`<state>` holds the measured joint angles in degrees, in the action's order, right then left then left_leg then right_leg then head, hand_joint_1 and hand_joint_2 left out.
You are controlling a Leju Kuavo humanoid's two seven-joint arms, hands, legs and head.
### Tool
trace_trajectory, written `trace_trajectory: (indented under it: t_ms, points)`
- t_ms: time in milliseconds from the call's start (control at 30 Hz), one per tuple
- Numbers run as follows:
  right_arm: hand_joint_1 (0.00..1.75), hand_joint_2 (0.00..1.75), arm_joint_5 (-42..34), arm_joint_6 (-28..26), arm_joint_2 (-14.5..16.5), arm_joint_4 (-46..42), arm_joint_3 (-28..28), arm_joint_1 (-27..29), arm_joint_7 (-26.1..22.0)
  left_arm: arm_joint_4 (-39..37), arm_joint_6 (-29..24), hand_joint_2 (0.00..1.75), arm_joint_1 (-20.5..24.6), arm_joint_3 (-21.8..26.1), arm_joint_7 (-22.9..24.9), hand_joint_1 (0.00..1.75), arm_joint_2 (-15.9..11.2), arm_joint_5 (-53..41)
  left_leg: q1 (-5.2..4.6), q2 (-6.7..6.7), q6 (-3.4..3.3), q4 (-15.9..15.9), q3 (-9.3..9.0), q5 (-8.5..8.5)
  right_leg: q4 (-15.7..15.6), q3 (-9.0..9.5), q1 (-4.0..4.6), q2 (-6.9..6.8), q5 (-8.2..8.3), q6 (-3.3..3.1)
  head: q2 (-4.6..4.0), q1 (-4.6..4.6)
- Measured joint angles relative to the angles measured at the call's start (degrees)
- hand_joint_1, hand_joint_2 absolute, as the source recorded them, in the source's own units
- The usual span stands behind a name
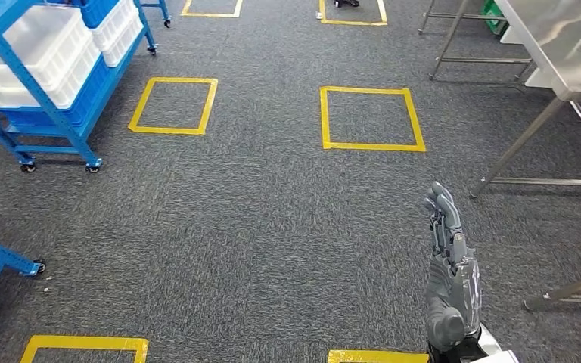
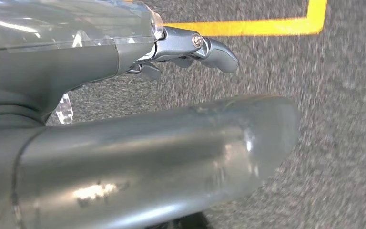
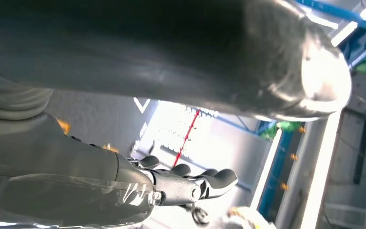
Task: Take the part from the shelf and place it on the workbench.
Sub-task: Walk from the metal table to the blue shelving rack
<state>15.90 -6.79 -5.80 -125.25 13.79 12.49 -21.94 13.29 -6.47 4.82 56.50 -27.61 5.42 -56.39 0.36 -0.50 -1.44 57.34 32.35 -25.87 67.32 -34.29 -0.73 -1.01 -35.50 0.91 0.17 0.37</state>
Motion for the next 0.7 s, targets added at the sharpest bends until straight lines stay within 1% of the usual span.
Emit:
trace_trajectory:
  t_ms: [33, 67, 100, 133, 167, 200, 233, 267, 300, 333, 367, 400, 433, 467, 500, 533, 567, 600, 633, 667, 700]
  points:
    - [0.00, 0.00, 0.03, -0.01, -0.02, -0.02, 0.01, 0.02, 0.12, 0.01, 0.03, 0.00, 0.09, 0.05, 0.05, 0.00, 0.00, 0.00, -0.05, -0.67, -0.11, 0.02, 0.10, 0.05, 3.66, -1.93, -0.02, 0.51, -1.37, 0.05, 0.00, 0.05]
    - [0.00, 0.00, 0.07, -0.01, -0.03, -0.02, 0.01, 0.04, 0.28, 0.02, 0.02, 0.00, 0.09, 0.11, 0.15, 0.00, 0.00, -0.01, -0.10, -1.36, -0.13, 0.05, 0.14, 0.06, 6.05, -3.30, -0.04, 0.68, -1.82, 0.09, 0.00, 0.05]
    - [0.00, 0.00, 0.10, -0.01, -0.05, -0.02, 0.01, 0.01, 0.49, 0.02, -0.04, 0.00, 0.02, 0.18, 0.28, 0.00, 0.01, -0.05, -0.13, -2.10, -0.13, 0.12, 0.13, 0.06, 6.43, -3.72, -0.06, 0.77, -1.05, 0.09, 0.00, 0.05]
    - [0.00, 0.00, 0.13, -0.01, -0.07, -0.02, 0.01, -0.02, 0.67, 0.02, -0.15, 0.00, -0.08, 0.23, 0.43, 0.00, 0.03, -0.10, -0.13, -2.86, -0.08, 0.21, 0.06, 0.03, 4.50, -3.01, -0.09, 0.93, 0.79, 0.04, 0.00, 0.05]
    - [0.00, 0.00, 0.15, -0.01, -0.08, -0.02, 0.01, -0.06, 0.81, 0.02, -0.28, 0.00, -0.21, 0.26, 0.54, 0.00, 0.09, -0.17, -0.12, -3.64, 0.01, 0.35, 0.00, -0.02, 0.94, -1.49, -0.18, 1.49, 3.16, -0.05, 0.00, 0.06]
    - [0.00, 0.00, 0.19, -0.01, -0.09, -0.02, 0.01, -0.13, 0.92, 0.02, -0.37, 0.00, -0.33, 0.26, 0.62, 0.00, 0.16, -0.25, -0.13, -4.38, 0.16, 0.53, 0.06, -0.10, -2.80, 0.19, -0.31, 2.81, 5.02, -0.20, 0.00, 0.06]
    - [0.00, 0.00, 0.22, -0.01, -0.10, -0.03, 0.01, -0.16, 0.98, 0.02, -0.43, 0.00, -0.37, 0.26, 0.66, 0.00, 0.22, -0.28, -0.17, -5.08, 0.41, 0.80, 0.23, -0.18, -5.79, 1.41, -0.42, 4.13, 6.18, -0.34, 0.00, 0.03]
    - [0.00, 0.00, 0.26, 0.00, -0.10, -0.06, 0.01, -0.18, 1.07, 0.02, -0.48, 0.00, -0.40, 0.26, 0.69, 0.00, 0.28, -0.31, -0.14, -5.68, 0.72, 1.00, 0.51, -0.18, -7.51, 2.08, -0.45, 5.12, 6.61, -0.47, 0.00, 0.04]
    - [0.00, 0.00, 0.28, 0.01, -0.10, -0.09, 0.02, -0.23, 1.14, 0.02, -0.51, 0.00, -0.47, 0.27, 0.70, 0.00, 0.31, -0.32, -0.10, -6.29, 1.09, 1.05, 0.82, -0.13, -8.00, 2.21, -0.36, 5.61, 6.45, -0.65, 0.00, 0.03]
    - [0.00, 0.00, 0.30, 0.05, -0.13, -0.11, 0.02, -0.30, 1.23, 0.02, -0.54, 0.00, -0.58, 0.28, 0.73, 0.00, 0.32, -0.33, 0.00, -6.93, 1.51, 1.02, 1.09, -0.04, -8.22, 2.21, -0.23, 5.17, 6.52, -0.89, 0.00, 0.06]
    - [0.00, 0.00, 0.31, 0.11, -0.15, -0.13, 0.02, -0.42, 1.30, 0.02, -0.58, 0.00, -0.75, 0.32, 0.75, 0.00, 0.32, -0.31, 0.15, -7.19, 1.86, 0.95, 1.21, 0.00, -8.45, 2.37, -0.23, 4.47, 6.66, -1.25, 0.00, 0.08]
    - [0.00, 0.00, 0.31, 0.19, -0.17, -0.13, 0.01, -0.56, 1.34, 0.02, -0.63, 0.00, -0.90, 0.36, 0.78, 0.00, 0.32, -0.28, 0.14, -6.46, 2.18, 1.31, 1.39, -0.29, -8.76, 2.58, -0.26, 3.82, 6.79, -1.62, 0.00, 0.05]
    - [0.00, 0.00, 0.32, 0.30, -0.19, -0.14, 0.01, -0.65, 1.38, 0.02, -0.68, 0.00, -0.96, 0.40, 0.82, 0.00, 0.34, -0.26, 0.12, -5.01, 2.44, 2.64, 1.96, -1.16, -9.07, 2.79, -0.33, 3.04, 6.90, -2.03, 0.00, -0.02]
    - [0.00, 0.00, 0.33, 0.40, -0.19, -0.15, 0.01, -0.69, 1.44, 0.02, -0.74, 0.00, -0.95, 0.45, 0.84, 0.00, 0.38, -0.23, 0.10, -3.20, 2.64, 5.09, 3.01, -2.62, -9.28, 2.95, -0.34, 2.20, 6.94, -2.36, 0.00, -0.13]
    - [0.00, 0.00, 0.33, 0.53, -0.19, -0.16, 0.01, -0.71, 1.50, 0.02, -0.80, 0.00, -0.90, 0.48, 0.84, 0.00, 0.43, -0.23, 0.11, -1.50, 2.86, 8.60, 4.65, -4.49, -9.32, 3.05, -0.19, 1.35, 6.87, -2.59, 0.00, -0.19]
    - [0.00, 0.00, 0.34, 0.68, -0.19, -0.17, 0.01, -0.72, 1.57, 0.01, -0.85, 0.00, -0.88, 0.52, 0.84, 0.00, 0.48, -0.24, 0.22, -0.63, 3.07, 12.49, 6.55, -6.26, -9.30, 3.08, -0.05, 0.41, 6.76, -2.79, 0.00, -0.26]
    - [0.00, 0.00, 0.35, 0.79, -0.19, -0.16, 0.01, -0.73, 1.70, 0.01, -0.91, 0.00, -0.91, 0.58, 0.84, 0.00, 0.51, -0.25, 0.33, -0.26, 3.23, 15.46, 7.98, -7.30, -9.27, 3.12, 0.07, -0.49, 6.65, -2.85, 0.00, -0.26]
    - [0.00, 0.00, 0.36, 0.89, -0.19, -0.16, 0.01, -0.75, 1.80, 0.01, -0.97, 0.00, -1.00, 0.65, 0.83, 0.00, 0.52, -0.26, 0.40, -0.06, 3.33, 16.71, 8.55, -7.33, -9.24, 3.18, 0.14, -1.35, 6.53, -2.86, 0.00, -0.26]
    - [0.00, 0.00, 0.36, 0.95, -0.19, -0.15, 0.01, -0.78, 1.90, 0.01, -1.02, 0.00, -1.11, 0.73, 0.83, 0.00, 0.52, -0.26, 0.42, 0.16, 3.36, 15.72, 7.99, -6.32, -9.20, 3.28, 0.16, -2.12, 6.40, -2.81, 0.00, -0.27]
    - [0.00, 0.00, 0.36, 0.95, -0.19, -0.15, 0.01, -0.83, 1.97, 0.02, -1.05, 0.00, -1.21, 0.78, 0.83, 0.00, 0.52, -0.26, 0.42, 0.54, 3.31, 12.67, 6.35, -4.55, -9.17, 3.45, 0.17, -2.81, 6.24, -2.71, 0.00, -0.28]
    - [0.00, 0.00, 0.36, 0.97, -0.19, -0.15, 0.01, -0.89, 1.99, 0.02, -1.07, 0.00, -1.26, 0.81, 0.83, 0.00, 0.52, -0.27, 0.37, 1.57, 3.16, 8.59, 4.18, -2.83, -9.13, 3.68, 0.20, -3.47, 6.03, -2.53, -0.01, -0.28]
